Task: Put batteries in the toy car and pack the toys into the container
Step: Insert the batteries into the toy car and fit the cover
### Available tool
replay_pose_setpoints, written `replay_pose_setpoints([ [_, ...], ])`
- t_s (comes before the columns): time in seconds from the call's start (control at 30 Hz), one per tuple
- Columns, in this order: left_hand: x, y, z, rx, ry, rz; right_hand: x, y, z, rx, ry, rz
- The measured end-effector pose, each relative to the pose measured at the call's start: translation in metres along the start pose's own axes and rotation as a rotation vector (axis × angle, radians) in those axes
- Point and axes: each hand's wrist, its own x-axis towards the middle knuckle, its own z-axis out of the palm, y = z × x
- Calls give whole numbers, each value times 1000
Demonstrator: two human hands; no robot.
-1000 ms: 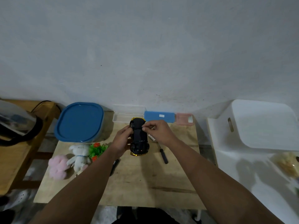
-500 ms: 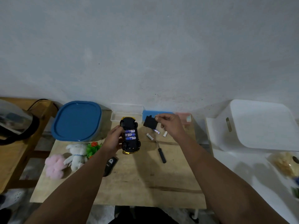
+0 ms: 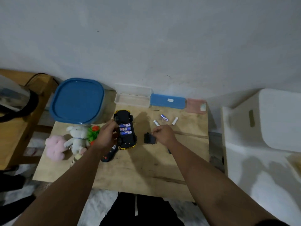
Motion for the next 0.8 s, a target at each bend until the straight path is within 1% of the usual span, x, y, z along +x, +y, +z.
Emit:
replay_pose_setpoints([
  [0.27, -7, -5, 8, -73, -5, -10, 9, -13, 5, -263, 6, 50],
  [0.63, -26, 8, 16, -68, 1, -22, 0, -22, 9, -326, 36, 153],
  [0.8, -34, 15, 11, -25, -13, 4, -15, -31, -3, -305, 70, 122],
])
